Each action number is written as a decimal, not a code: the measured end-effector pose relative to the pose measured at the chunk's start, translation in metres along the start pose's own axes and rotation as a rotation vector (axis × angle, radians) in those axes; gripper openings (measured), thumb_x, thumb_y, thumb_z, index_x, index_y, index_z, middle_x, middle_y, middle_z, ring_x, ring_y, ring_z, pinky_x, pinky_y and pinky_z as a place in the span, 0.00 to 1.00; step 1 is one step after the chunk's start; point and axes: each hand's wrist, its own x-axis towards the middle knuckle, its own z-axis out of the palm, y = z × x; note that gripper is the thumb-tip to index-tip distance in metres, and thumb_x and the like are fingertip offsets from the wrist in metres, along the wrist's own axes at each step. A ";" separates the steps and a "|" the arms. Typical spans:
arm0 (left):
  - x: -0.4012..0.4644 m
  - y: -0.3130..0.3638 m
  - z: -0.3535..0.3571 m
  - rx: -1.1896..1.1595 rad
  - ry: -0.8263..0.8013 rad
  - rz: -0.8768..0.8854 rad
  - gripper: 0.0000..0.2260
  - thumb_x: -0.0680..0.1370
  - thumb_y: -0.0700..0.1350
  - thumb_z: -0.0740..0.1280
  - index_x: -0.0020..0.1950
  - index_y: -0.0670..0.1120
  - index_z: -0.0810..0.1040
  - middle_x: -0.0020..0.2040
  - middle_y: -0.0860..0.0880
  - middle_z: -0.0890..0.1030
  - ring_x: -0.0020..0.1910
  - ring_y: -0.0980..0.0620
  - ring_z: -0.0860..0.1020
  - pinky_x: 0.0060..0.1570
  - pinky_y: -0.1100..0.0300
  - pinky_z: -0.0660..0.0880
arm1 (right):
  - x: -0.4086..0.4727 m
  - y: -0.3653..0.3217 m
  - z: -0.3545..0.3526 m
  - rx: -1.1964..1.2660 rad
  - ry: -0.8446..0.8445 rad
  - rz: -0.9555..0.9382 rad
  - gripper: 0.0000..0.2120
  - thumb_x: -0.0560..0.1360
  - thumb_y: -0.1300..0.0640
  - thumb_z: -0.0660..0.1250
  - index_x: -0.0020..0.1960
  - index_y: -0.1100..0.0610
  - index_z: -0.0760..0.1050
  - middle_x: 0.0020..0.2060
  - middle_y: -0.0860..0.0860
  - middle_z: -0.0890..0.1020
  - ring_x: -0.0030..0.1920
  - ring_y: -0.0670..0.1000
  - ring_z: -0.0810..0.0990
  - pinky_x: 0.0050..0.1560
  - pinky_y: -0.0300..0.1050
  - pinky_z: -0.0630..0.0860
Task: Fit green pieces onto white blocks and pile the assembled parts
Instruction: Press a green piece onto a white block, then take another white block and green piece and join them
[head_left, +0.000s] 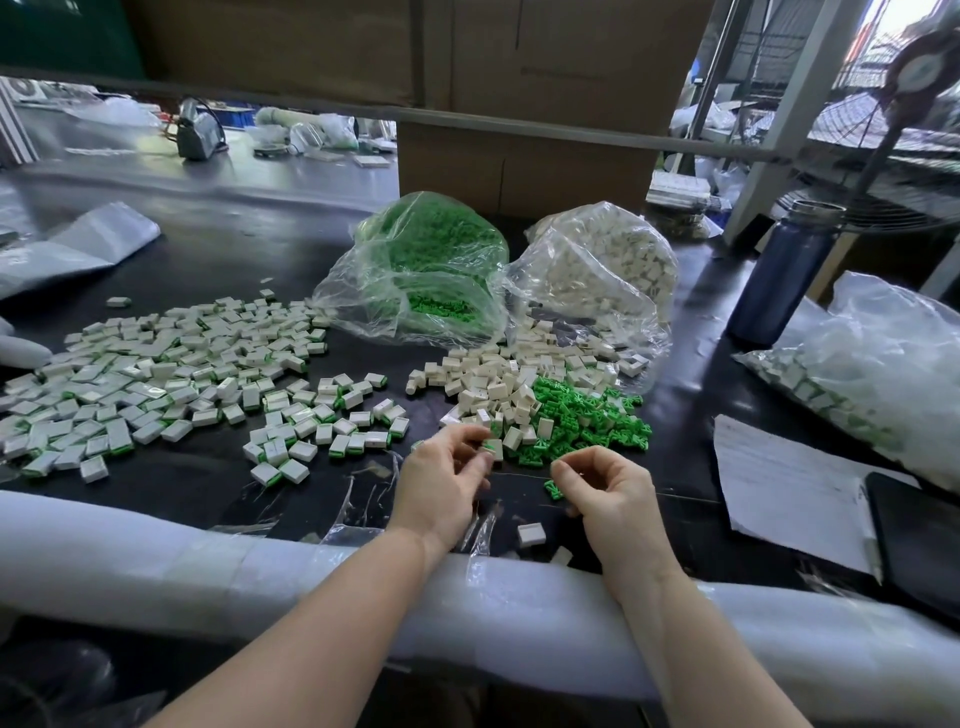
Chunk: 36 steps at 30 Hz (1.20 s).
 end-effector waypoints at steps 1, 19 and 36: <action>0.001 -0.001 -0.001 0.005 0.065 -0.010 0.09 0.77 0.38 0.65 0.55 0.47 0.79 0.41 0.51 0.80 0.40 0.51 0.81 0.42 0.56 0.81 | 0.000 0.000 0.000 -0.007 0.006 0.001 0.08 0.72 0.63 0.70 0.35 0.55 0.78 0.28 0.47 0.78 0.31 0.46 0.73 0.36 0.46 0.74; 0.004 -0.004 0.004 0.709 0.053 -0.076 0.21 0.78 0.49 0.62 0.70 0.46 0.65 0.70 0.46 0.56 0.70 0.46 0.55 0.69 0.55 0.56 | 0.006 0.011 0.000 -0.256 0.175 -0.008 0.08 0.71 0.61 0.72 0.35 0.54 0.78 0.30 0.48 0.79 0.32 0.45 0.75 0.32 0.30 0.69; 0.004 -0.005 0.008 0.707 -0.033 0.161 0.07 0.77 0.51 0.64 0.55 0.57 0.74 0.59 0.54 0.69 0.61 0.51 0.64 0.60 0.57 0.58 | 0.006 0.009 0.008 -0.608 0.034 -0.015 0.08 0.76 0.61 0.65 0.53 0.56 0.81 0.50 0.51 0.77 0.50 0.51 0.76 0.53 0.39 0.70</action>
